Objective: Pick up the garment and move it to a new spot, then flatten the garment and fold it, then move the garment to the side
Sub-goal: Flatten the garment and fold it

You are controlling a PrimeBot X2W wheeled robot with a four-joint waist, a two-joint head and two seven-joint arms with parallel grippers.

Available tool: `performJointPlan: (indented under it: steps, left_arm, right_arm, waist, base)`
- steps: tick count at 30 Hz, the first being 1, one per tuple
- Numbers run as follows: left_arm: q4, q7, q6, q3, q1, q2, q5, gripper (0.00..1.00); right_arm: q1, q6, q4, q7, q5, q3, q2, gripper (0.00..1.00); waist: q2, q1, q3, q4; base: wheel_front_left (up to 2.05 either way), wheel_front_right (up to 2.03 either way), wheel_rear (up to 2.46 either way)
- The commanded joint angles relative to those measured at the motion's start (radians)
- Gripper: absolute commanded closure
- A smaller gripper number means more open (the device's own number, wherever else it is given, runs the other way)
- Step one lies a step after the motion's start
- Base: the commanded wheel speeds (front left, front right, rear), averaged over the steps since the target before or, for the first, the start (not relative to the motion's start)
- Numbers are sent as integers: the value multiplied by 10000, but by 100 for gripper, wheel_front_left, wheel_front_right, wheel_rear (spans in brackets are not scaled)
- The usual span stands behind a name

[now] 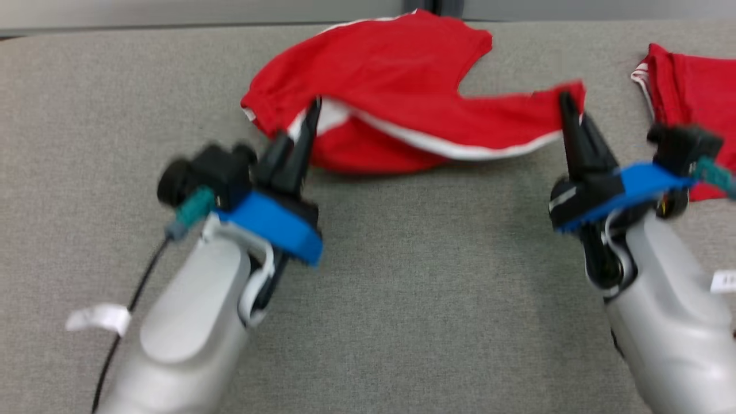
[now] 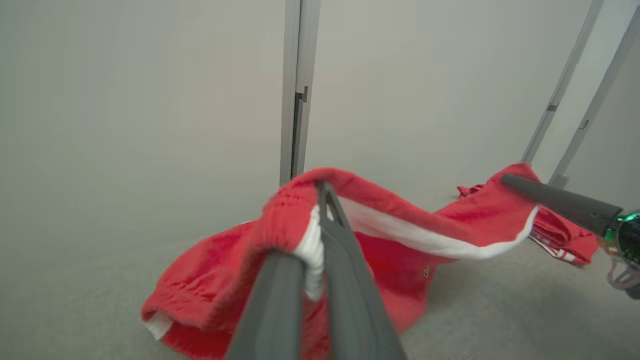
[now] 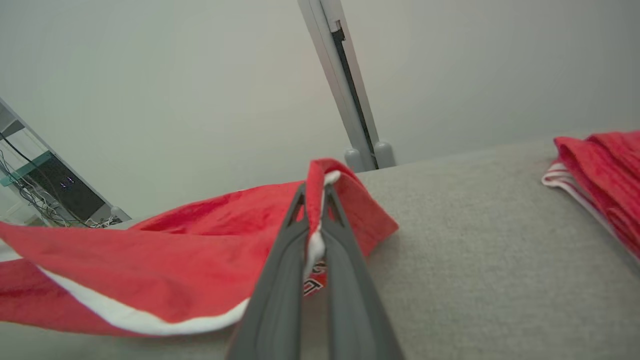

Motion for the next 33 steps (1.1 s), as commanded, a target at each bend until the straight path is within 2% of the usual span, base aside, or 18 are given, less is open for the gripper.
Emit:
performJointPlan:
  steps: [1, 6, 10, 11, 15, 22, 27, 33]
  left_arm:
    - [-249, -44, 94, 95, 608, 58, 60, 100]
    - [-982, -43, 129, -14, 2584, 147, 126, 100]
    - [-1301, -45, 172, -210, 3420, 229, 207, 100]
    - [-1479, -43, 208, -311, 3922, 299, 264, 100]
    - [-1798, -42, 308, -434, 4504, 421, 254, 100]
    - [-2582, 224, 523, -664, 5433, 729, 234, 100]
    - [-2970, 393, 609, -833, 5712, 801, 186, 100]
    - [-3082, 376, 591, -786, 5413, 759, 170, 100]
  right_arm:
    - [705, 7, -291, -42, 120, 33, -140, 100]
    - [2659, 7, -1330, -6, 371, -76, -268, 100]
    - [3693, 7, -1895, 98, 391, -318, -197, 100]
    - [4387, 7, -2328, 258, 316, -497, -117, 100]
    - [5393, 7, -3005, 523, 145, -874, 9, 100]
    - [7358, 7, -4874, 1387, -453, -1926, 645, 100]
    - [7981, 7, -5945, 2064, -779, -2571, 1052, 100]
    - [7568, 7, -6459, 2635, -943, -3233, 1296, 100]
  waist:
    - [-1, 2, -281, -143]
    - [-1, 2, -693, -116]
    - [-1, 2, -953, -98]
    - [-1, 2, -1143, -67]
    - [-1, 2, -1408, -3]
    - [-1, 2, -1796, 128]
    - [-1, 2, -1846, 183]
    - [-1, 2, -1722, 351]
  base:
    - [0, 0, 0]
    - [0, 0, 0]
    - [0, 0, 0]
    - [0, 0, 0]
    - [0, 0, 0]
    - [0, 0, 0]
    - [0, 0, 0]
    - [0, 0, 0]
